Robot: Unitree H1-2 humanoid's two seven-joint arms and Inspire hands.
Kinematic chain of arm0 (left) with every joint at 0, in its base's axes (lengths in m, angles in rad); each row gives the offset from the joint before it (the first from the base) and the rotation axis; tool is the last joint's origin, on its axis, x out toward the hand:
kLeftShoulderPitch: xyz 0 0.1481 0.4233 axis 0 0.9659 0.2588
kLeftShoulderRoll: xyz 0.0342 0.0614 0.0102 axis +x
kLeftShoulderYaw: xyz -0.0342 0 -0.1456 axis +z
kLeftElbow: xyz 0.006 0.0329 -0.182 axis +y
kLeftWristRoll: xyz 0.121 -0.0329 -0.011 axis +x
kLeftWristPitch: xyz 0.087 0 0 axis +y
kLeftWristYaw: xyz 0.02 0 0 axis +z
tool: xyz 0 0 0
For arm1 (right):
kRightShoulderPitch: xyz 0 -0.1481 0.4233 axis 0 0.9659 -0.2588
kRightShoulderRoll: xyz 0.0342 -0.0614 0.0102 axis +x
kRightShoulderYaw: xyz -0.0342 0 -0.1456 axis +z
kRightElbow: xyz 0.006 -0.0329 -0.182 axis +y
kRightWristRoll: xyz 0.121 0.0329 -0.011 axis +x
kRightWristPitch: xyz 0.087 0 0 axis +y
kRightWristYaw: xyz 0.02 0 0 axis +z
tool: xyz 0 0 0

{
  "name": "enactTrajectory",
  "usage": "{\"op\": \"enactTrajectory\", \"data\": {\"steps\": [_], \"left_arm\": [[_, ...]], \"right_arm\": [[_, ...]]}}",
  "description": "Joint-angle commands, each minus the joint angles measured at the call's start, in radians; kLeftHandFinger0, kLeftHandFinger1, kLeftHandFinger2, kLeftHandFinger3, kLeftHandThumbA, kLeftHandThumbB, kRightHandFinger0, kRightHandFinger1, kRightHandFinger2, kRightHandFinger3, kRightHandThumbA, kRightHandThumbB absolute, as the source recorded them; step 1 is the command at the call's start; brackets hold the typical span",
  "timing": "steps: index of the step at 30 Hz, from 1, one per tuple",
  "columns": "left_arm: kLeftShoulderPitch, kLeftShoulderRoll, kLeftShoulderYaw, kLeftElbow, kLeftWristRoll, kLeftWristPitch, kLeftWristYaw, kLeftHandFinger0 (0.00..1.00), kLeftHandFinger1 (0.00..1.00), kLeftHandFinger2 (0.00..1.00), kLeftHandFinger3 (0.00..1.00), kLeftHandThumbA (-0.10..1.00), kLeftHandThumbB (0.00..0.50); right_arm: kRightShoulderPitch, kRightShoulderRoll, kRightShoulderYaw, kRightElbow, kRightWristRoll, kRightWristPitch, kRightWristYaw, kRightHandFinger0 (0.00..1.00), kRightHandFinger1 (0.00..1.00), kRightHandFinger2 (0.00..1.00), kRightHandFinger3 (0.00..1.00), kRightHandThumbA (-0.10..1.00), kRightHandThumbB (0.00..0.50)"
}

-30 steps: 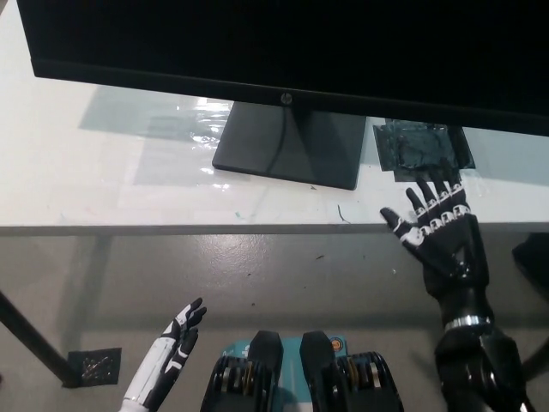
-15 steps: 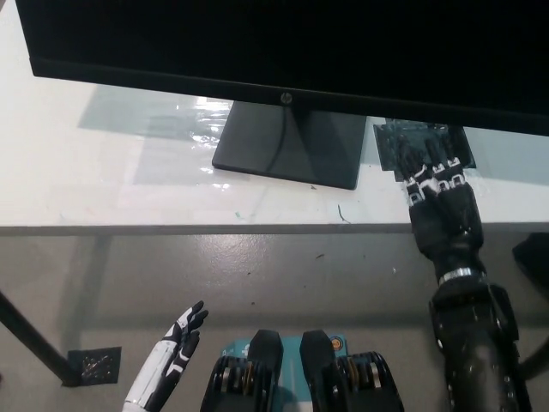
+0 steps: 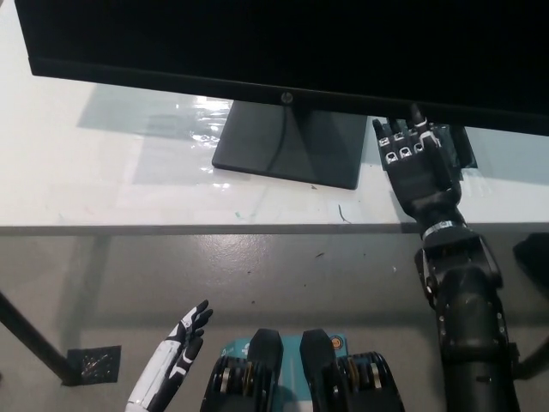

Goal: The monitor is being placed at the center of the desk and the robot uses its right hand to grab on the right side of the monitor and tilt the angle of the montior sideways.

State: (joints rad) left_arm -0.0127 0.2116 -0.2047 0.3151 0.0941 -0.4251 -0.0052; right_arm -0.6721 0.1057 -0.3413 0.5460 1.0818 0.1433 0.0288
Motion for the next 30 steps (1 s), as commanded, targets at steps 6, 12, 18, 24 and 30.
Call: {"op": "enactTrajectory", "data": {"steps": [6, 12, 18, 24, 30], "left_arm": [[-0.012, 0.016, 0.003, -0.026, -0.007, -0.045, 0.014, 1.00, 1.00, 1.00, 1.00, 1.00, 0.367], [-0.016, 0.015, 0.000, -0.029, 0.003, -0.045, 0.023, 1.00, 1.00, 1.00, 1.00, 1.00, 0.365], [-0.021, 0.015, 0.006, -0.024, -0.006, -0.045, 0.015, 1.00, 1.00, 1.00, 1.00, 1.00, 0.373], [-0.023, 0.014, 0.004, -0.019, 0.001, -0.045, 0.025, 1.00, 1.00, 1.00, 1.00, 1.00, 0.380], [-0.023, 0.018, 0.000, -0.025, 0.003, -0.045, 0.029, 1.00, 1.00, 1.00, 1.00, 1.00, 0.367]], "right_arm": [[-0.120, -0.016, -0.048, 0.135, -0.026, -0.006, 0.119, 1.00, 1.00, 1.00, 1.00, 1.00, 0.372], [-0.164, -0.038, -0.077, 0.245, -0.047, -0.030, 0.154, 1.00, 1.00, 1.00, 1.00, 1.00, 0.368], [-0.206, -0.054, -0.105, 0.333, -0.073, -0.056, 0.183, 1.00, 1.00, 1.00, 1.00, 1.00, 0.358], [-0.231, -0.065, -0.125, 0.366, -0.098, -0.061, 0.207, 1.00, 1.00, 1.00, 1.00, 1.00, 0.373], [-0.264, -0.072, -0.150, 0.417, -0.110, -0.061, 0.226, 1.00, 1.00, 1.00, 1.00, 1.00, 0.356]]}}
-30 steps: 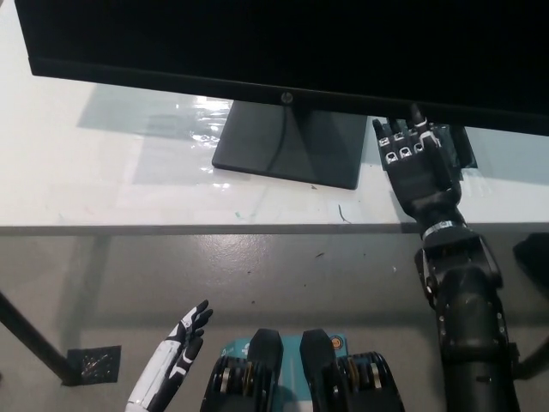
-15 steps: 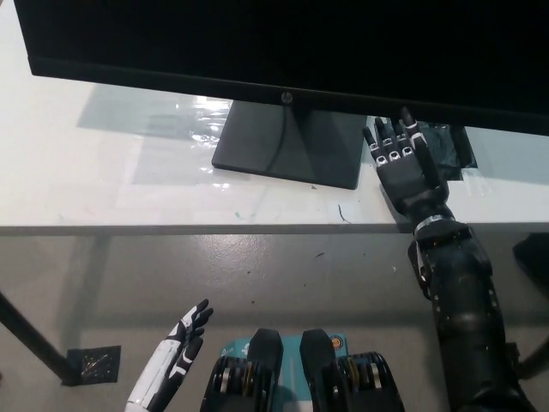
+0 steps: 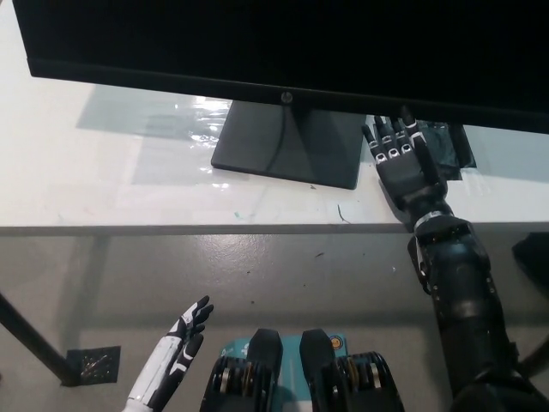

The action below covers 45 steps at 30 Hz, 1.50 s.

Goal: The monitor is being placed at the center of the desk and the robot uses its right hand to grab on the right side of the monitor and tilt the angle of the montior sideways.

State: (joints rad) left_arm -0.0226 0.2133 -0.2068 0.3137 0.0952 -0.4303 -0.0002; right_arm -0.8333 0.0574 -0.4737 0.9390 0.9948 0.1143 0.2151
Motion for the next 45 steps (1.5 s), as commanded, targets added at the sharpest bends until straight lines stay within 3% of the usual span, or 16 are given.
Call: {"op": "enactTrajectory", "data": {"steps": [1, 12, 41, 42, 45], "left_arm": [[-0.014, 0.017, 0.002, -0.024, 0.002, -0.040, 0.024, 1.00, 1.00, 1.00, 1.00, 1.00, 0.367], [-0.015, 0.018, 0.001, -0.022, -0.006, -0.040, 0.023, 1.00, 1.00, 1.00, 1.00, 1.00, 0.355], [-0.009, 0.017, -0.012, -0.027, -0.003, -0.040, 0.026, 1.00, 1.00, 1.00, 1.00, 1.00, 0.364], [-0.012, 0.018, -0.012, -0.027, -0.001, -0.040, 0.027, 1.00, 1.00, 1.00, 1.00, 1.00, 0.364], [-0.023, 0.018, -0.003, -0.026, -0.016, -0.040, 0.015, 1.00, 1.00, 1.00, 1.00, 1.00, 0.368]], "right_arm": [[-0.109, -0.026, -0.021, 0.036, -0.026, -0.035, 0.046, 1.00, 1.00, 1.00, 1.00, 1.00, 0.349], [-0.217, -0.062, -0.055, 0.196, -0.063, -0.081, 0.099, 1.00, 1.00, 1.00, 1.00, 1.00, 0.356], [-0.424, -0.103, -0.119, 0.451, -0.153, -0.170, 0.037, 1.00, 1.00, 1.00, 1.00, 1.00, 0.352], [-0.424, -0.101, -0.122, 0.448, -0.153, -0.172, 0.040, 1.00, 1.00, 1.00, 1.00, 1.00, 0.373], [-0.400, -0.082, -0.119, 0.402, -0.153, -0.156, 0.101, 1.00, 1.00, 1.00, 1.00, 1.00, 0.342]]}}
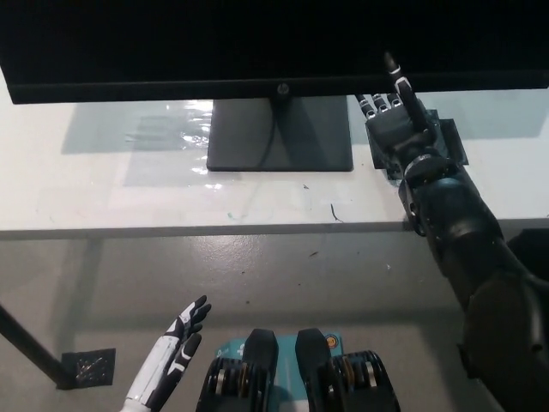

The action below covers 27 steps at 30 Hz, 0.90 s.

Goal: The monitor is being placed at the center of the desk and the robot uses its right hand to grab on the right side of the monitor and tilt the angle of the montior sideways.

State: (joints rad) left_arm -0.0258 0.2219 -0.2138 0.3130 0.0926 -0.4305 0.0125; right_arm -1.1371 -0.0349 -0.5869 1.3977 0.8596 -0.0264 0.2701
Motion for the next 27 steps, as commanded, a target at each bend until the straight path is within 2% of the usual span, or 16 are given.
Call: {"op": "enactTrajectory", "data": {"steps": [1, 5, 9, 11, 15, 16, 20, 21, 27], "left_arm": [[-0.019, 0.009, 0.006, -0.026, -0.017, -0.039, -0.002, 1.00, 1.00, 1.00, 1.00, 1.00, 0.371], [-0.024, 0.013, 0.010, -0.027, -0.017, -0.039, -0.004, 1.00, 1.00, 1.00, 1.00, 1.00, 0.365], [-0.022, 0.019, -0.004, -0.023, 0.006, -0.039, 0.016, 1.00, 1.00, 1.00, 1.00, 1.00, 0.354], [-0.024, 0.018, -0.001, -0.020, 0.000, -0.039, 0.015, 1.00, 1.00, 1.00, 1.00, 1.00, 0.347], [-0.024, 0.018, 0.000, -0.020, 0.000, -0.039, 0.015, 1.00, 1.00, 1.00, 1.00, 1.00, 0.347], [-0.024, 0.015, 0.002, -0.020, -0.007, -0.039, 0.010, 1.00, 1.00, 1.00, 1.00, 1.00, 0.350], [-0.026, 0.015, 0.002, -0.017, -0.006, -0.039, 0.009, 1.00, 1.00, 1.00, 1.00, 1.00, 0.353], [-0.026, 0.017, 0.001, -0.016, -0.004, -0.039, 0.009, 1.00, 1.00, 1.00, 1.00, 1.00, 0.351], [-0.026, 0.014, -0.003, -0.012, -0.008, -0.039, 0.008, 1.00, 1.00, 1.00, 1.00, 1.00, 0.346]], "right_arm": [[-0.074, 0.023, 0.002, -0.095, -0.021, -0.010, 0.058, 1.00, 1.00, 1.00, 1.00, 1.00, 0.334], [0.028, 0.071, 0.052, -0.283, -0.043, 0.028, 0.086, 1.00, 1.00, 1.00, 1.00, 1.00, 0.342], [0.284, 0.142, 0.144, -0.707, -0.039, 0.180, 0.051, 1.00, 1.00, 1.00, 1.00, 1.00, 0.349], [0.378, 0.152, 0.195, -0.839, -0.048, 0.214, 0.065, 1.00, 1.00, 1.00, 1.00, 1.00, 0.359], [0.395, 0.152, 0.211, -0.869, -0.040, 0.224, 0.052, 1.00, 1.00, 1.00, 1.00, 1.00, 0.358], [0.613, 0.170, 0.292, -1.130, -0.042, 0.279, 0.075, 1.00, 1.00, 1.00, 1.00, 1.00, 0.362], [0.717, 0.154, 0.346, -1.239, -0.044, 0.285, 0.089, 1.00, 1.00, 1.00, 1.00, 1.00, 0.386], [0.801, 0.144, 0.382, -1.320, -0.062, 0.278, 0.107, 1.00, 1.00, 1.00, 1.00, 1.00, 0.384], [0.957, 0.104, 0.471, -1.431, -0.108, 0.213, 0.157, 1.00, 1.00, 1.00, 1.00, 1.00, 0.379]]}}
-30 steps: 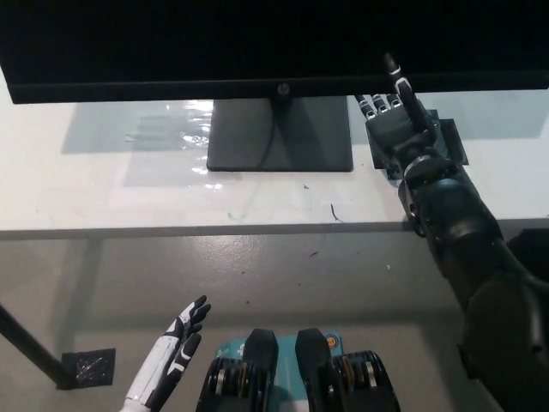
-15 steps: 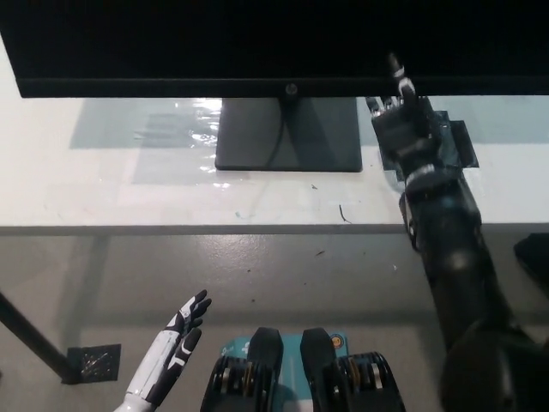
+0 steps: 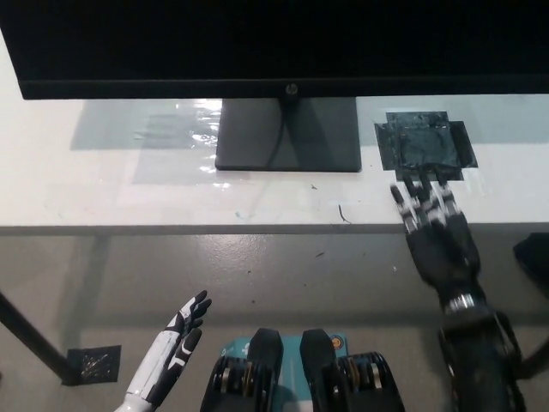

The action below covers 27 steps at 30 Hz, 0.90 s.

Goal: The monitor is being placed at the center of the desk and the robot uses its right hand to grab on the right side of the monitor and tilt the angle of the montior sideways.

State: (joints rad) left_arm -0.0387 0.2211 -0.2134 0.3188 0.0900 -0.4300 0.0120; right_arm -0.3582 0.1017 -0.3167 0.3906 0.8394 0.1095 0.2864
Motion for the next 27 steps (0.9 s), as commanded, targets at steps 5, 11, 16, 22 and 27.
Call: {"op": "enactTrajectory", "data": {"steps": [5, 11, 16, 22, 27], "left_arm": [[-0.015, 0.015, 0.002, -0.019, -0.013, -0.040, -0.001, 1.00, 1.00, 1.00, 1.00, 1.00, 0.353], [-0.025, 0.020, -0.002, -0.015, -0.007, -0.040, 0.004, 1.00, 1.00, 1.00, 1.00, 1.00, 0.344], [-0.003, 0.021, -0.010, -0.024, -0.002, -0.040, 0.012, 1.00, 1.00, 1.00, 1.00, 1.00, 0.337], [0.006, 0.019, -0.011, -0.029, -0.002, -0.040, 0.017, 1.00, 1.00, 1.00, 1.00, 1.00, 0.333], [0.021, 0.022, -0.014, -0.035, 0.010, -0.040, 0.026, 1.00, 1.00, 1.00, 1.00, 1.00, 0.341]], "right_arm": [[0.275, -0.049, 0.259, -0.593, -0.134, -0.001, 0.140, 1.00, 1.00, 1.00, 1.00, 1.00, 0.421], [0.367, -0.054, 0.322, -0.766, -0.300, -0.242, 0.193, 1.00, 1.00, 1.00, 1.00, 1.00, 0.423], [0.469, 0.048, 0.309, -0.754, -0.676, -0.579, 0.140, 1.00, 1.00, 1.00, 1.00, 1.00, 0.316], [0.457, 0.021, 0.328, -0.643, -0.862, -0.579, -0.009, 1.00, 1.00, 1.00, 1.00, 1.00, 0.328], [0.403, -0.133, 0.479, -0.429, -1.127, -0.579, -0.403, 1.00, 1.00, 1.00, 1.00, 1.00, 0.338]]}}
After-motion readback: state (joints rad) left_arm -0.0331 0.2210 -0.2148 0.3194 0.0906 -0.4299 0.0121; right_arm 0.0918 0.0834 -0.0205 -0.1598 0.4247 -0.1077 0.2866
